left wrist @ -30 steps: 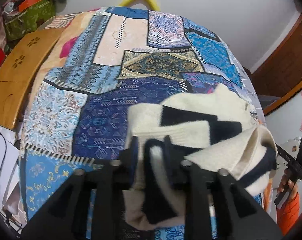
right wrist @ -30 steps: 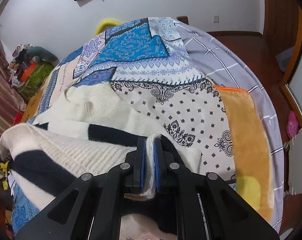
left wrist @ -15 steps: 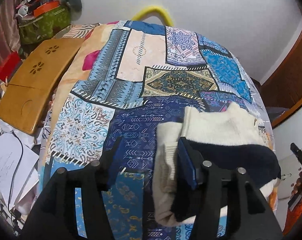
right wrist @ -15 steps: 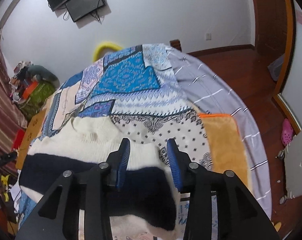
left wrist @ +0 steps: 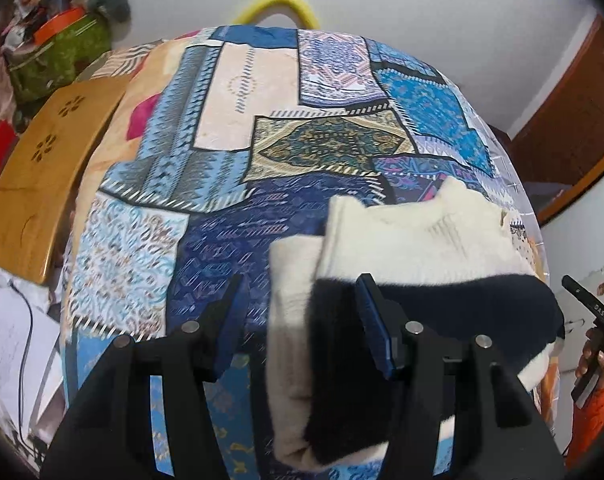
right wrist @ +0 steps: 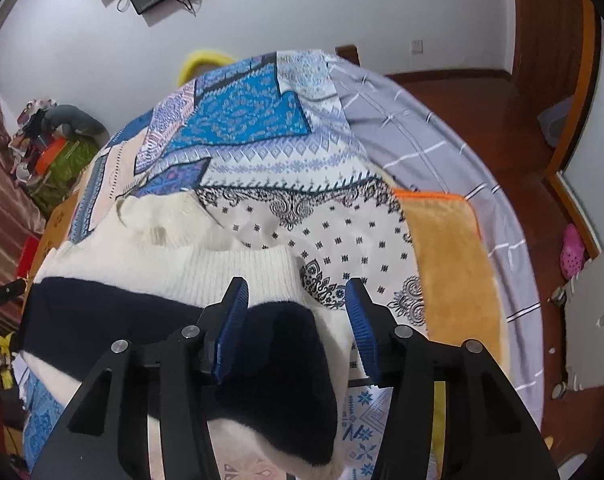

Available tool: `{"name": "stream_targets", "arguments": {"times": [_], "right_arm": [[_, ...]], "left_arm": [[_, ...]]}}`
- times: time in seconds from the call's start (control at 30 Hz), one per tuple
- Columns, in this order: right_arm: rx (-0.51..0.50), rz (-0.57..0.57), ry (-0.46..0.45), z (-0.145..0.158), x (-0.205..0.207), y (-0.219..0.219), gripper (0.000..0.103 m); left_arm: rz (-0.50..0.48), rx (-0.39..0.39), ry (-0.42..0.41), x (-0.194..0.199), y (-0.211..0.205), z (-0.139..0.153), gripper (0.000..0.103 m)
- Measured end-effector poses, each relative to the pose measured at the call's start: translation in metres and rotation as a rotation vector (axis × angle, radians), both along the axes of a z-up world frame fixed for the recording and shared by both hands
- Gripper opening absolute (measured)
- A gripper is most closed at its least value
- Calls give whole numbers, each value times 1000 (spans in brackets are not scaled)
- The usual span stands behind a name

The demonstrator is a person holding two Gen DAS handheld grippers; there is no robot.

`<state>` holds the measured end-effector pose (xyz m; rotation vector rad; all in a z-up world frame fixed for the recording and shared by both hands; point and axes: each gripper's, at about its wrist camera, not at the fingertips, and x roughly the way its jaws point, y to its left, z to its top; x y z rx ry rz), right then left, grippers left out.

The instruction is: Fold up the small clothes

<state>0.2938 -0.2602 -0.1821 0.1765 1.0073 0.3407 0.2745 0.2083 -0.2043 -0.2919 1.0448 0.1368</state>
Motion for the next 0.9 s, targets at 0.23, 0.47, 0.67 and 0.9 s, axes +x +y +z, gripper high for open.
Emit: {"name": "stream_targets", "arguments": {"times": [0.23, 0.47, 0.67, 0.9], "right_arm": [[10, 2, 89, -32, 21, 3, 47], [27, 40, 170, -57, 41, 13, 47], [7, 119, 170, -62, 41, 28, 37], [-85, 166, 80, -53, 32, 44, 8]], "left_arm": [[-35, -2, 16, 41, -9, -14, 55], [-51, -44, 54, 68, -12, -33, 52], [-73, -38, 61, 71, -16, -40, 26], [-79, 32, 10, 64, -21, -27, 8]]}}
